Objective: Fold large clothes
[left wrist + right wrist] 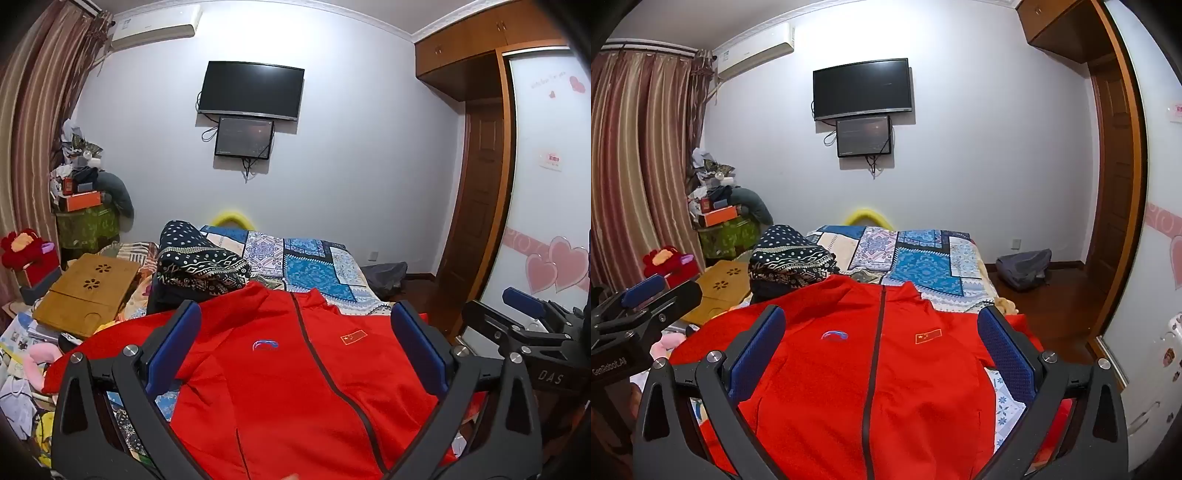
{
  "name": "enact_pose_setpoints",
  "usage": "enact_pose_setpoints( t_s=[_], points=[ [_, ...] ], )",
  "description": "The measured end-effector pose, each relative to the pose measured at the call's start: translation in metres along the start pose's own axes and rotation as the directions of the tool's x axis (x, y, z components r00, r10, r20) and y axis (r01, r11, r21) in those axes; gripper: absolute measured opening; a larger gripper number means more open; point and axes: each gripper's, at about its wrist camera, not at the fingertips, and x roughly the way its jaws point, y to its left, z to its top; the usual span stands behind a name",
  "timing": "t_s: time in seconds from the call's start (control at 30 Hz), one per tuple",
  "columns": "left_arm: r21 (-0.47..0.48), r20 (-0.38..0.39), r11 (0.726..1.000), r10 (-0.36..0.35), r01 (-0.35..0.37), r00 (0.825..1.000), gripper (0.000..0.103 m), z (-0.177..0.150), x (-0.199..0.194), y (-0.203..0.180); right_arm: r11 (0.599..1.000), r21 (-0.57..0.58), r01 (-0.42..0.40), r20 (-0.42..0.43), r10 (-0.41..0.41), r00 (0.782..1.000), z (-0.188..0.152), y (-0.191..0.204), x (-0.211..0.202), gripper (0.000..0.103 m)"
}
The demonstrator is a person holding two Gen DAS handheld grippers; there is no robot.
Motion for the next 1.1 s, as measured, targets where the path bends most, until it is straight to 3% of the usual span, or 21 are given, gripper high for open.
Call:
enact_pose_setpoints(
  t_s=[1.1],
  points=[
    [0.008, -0.03, 1.0, 0.003, -0.003, 1.0, 0.103, -0.012, 0.012, 0.005, 1.0, 0.006, -0.002, -0.005, 0.002, 1.0, 0.0, 0.004, 0.003, 0.103]
  ],
)
